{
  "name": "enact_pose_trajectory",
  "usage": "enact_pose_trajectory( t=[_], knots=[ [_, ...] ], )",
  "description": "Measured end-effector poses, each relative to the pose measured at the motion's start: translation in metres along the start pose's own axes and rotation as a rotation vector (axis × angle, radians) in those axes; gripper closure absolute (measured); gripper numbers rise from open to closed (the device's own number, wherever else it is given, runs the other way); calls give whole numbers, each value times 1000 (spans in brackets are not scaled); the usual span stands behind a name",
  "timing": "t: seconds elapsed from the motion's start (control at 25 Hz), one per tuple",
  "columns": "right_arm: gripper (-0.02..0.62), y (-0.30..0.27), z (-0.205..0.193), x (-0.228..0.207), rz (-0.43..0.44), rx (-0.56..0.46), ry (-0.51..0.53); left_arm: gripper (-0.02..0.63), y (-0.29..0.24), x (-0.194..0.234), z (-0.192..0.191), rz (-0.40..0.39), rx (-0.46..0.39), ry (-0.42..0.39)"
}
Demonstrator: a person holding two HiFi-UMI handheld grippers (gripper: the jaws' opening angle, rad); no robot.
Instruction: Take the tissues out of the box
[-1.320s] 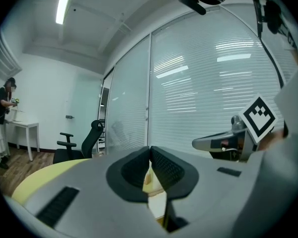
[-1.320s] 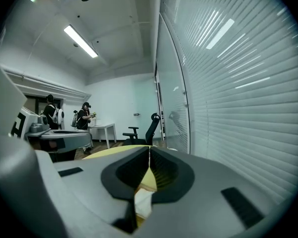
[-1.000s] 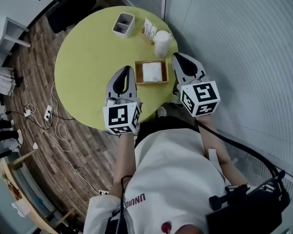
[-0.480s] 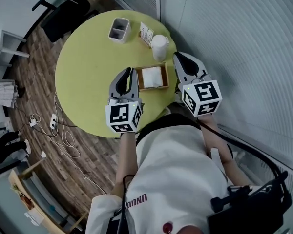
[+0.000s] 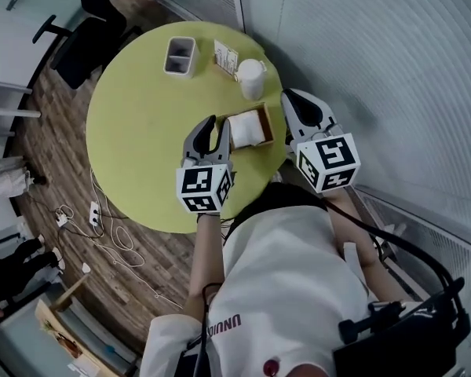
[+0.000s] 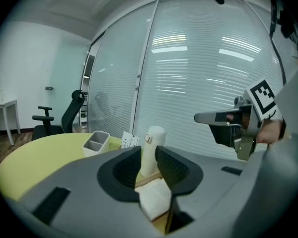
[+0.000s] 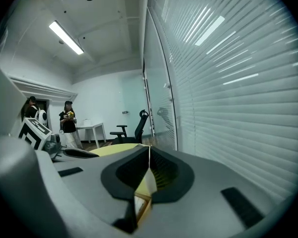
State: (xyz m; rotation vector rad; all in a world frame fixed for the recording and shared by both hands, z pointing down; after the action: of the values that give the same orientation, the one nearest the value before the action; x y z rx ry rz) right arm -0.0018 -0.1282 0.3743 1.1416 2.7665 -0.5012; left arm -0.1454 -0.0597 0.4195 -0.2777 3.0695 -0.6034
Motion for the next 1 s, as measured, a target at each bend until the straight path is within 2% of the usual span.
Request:
enact_pose_trajectory(
  t=[0.4, 1.0],
  knots=[
    [575, 3, -9, -6, -38, 27, -11, 497, -22, -5, -22, -88, 99, -9],
    [575, 11, -18, -11, -70, 45, -28, 433, -44, -15, -58, -191, 252, -5]
  ],
)
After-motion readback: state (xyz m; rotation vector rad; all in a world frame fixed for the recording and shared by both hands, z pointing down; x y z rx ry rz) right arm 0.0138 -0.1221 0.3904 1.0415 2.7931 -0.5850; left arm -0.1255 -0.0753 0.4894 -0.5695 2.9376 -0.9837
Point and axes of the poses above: the fingertips, and each gripper's own axes: y backward along the fingers, x to its left, z out of its top, the point moved 2 cm from there along y, backward along the fingers, and after that the axes turned 4 degrees about -y, right-handed, at the moved point
